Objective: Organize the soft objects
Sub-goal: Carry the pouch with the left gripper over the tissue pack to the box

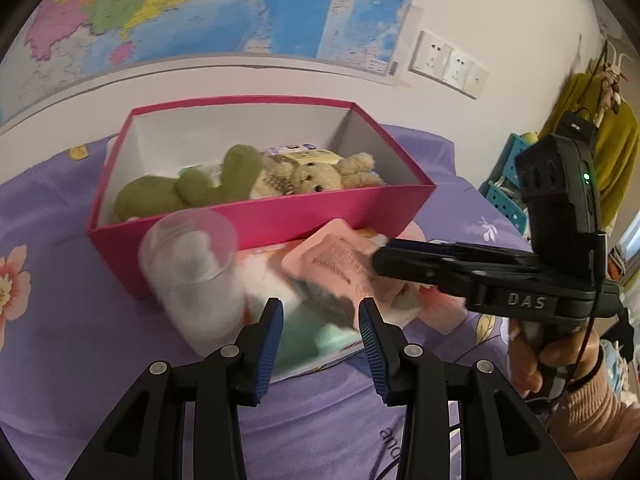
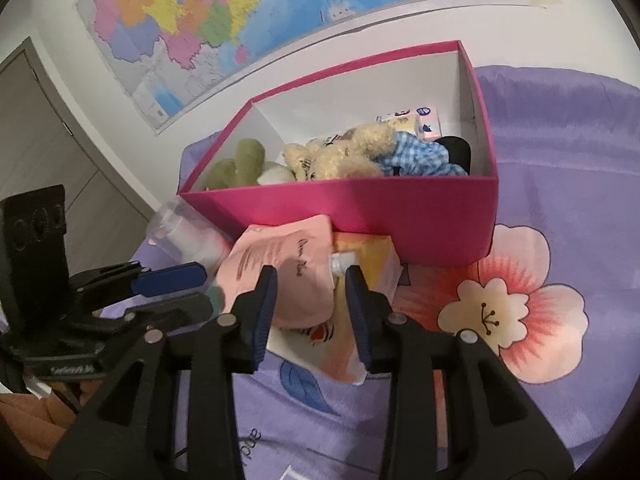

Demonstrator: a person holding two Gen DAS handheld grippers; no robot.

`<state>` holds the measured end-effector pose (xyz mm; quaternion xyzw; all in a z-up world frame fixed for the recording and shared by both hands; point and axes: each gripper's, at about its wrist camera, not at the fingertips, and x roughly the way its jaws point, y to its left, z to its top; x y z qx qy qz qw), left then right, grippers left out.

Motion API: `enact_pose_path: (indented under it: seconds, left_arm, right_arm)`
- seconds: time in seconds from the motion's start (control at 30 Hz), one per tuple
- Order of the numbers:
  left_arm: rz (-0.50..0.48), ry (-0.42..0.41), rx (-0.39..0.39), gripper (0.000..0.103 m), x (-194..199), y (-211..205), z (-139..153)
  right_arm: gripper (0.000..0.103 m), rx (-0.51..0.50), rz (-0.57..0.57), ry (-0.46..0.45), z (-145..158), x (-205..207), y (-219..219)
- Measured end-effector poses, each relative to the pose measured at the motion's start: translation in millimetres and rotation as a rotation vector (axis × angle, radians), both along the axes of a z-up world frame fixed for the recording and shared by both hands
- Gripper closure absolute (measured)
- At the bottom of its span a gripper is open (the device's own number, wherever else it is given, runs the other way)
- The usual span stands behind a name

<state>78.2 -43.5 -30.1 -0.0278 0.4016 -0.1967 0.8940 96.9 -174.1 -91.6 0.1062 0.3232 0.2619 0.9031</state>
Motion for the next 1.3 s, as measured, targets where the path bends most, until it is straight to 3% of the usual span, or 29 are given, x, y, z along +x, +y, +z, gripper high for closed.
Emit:
enact_pose_path:
  seconds: [0.3, 0.33, 0.57, 1.3]
  left_arm:
    - [-0.035, 0.043, -0.039, 0.071, 12.4, -9.8, -6.9]
    - [-0.044, 0.048, -0.047, 0.075, 12.3, -9.5, -6.6]
    - [-0.035, 0.032, -0.036, 0.075, 8.9, -9.1, -4.1]
    - [-0.068, -0.109, -0.006, 0.075, -13.7, -19.1, 44.7]
  right_arm:
    - [0.066, 0.033, 0.036, 0.006, -1.3, 6.9, -1.4]
    - [0.068, 0.042, 0.044, 0.009, -1.5, 6.3, -2.4]
    - [0.086, 0.056, 0.044, 0.005, -2.7, -5.2, -5.3]
    - [0.086, 0.069, 0.017, -0.131, 36.0, -42.1, -15.6]
